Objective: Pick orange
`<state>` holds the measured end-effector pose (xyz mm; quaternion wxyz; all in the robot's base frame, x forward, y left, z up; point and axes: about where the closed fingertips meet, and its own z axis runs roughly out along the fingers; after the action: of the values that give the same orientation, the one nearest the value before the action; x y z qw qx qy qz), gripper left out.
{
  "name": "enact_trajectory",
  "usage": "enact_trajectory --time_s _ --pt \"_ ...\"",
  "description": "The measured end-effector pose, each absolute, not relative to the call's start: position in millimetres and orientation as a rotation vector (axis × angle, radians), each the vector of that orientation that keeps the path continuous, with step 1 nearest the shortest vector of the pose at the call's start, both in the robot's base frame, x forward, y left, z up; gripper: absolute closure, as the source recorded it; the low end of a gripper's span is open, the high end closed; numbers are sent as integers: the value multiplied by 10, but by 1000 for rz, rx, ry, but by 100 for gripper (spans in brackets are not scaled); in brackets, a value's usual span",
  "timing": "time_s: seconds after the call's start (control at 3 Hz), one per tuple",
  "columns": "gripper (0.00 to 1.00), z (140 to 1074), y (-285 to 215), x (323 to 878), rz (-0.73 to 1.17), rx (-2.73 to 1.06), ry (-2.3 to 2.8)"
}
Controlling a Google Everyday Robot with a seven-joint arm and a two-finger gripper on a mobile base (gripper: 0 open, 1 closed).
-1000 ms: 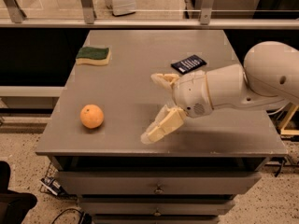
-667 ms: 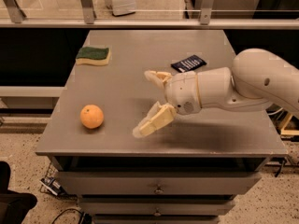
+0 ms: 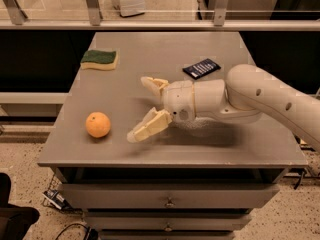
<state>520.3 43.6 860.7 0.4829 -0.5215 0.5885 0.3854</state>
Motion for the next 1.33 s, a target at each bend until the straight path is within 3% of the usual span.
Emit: enact_trajectory --time_s 1.33 --pt "0 8483 1038 5120 968 -1375 1395"
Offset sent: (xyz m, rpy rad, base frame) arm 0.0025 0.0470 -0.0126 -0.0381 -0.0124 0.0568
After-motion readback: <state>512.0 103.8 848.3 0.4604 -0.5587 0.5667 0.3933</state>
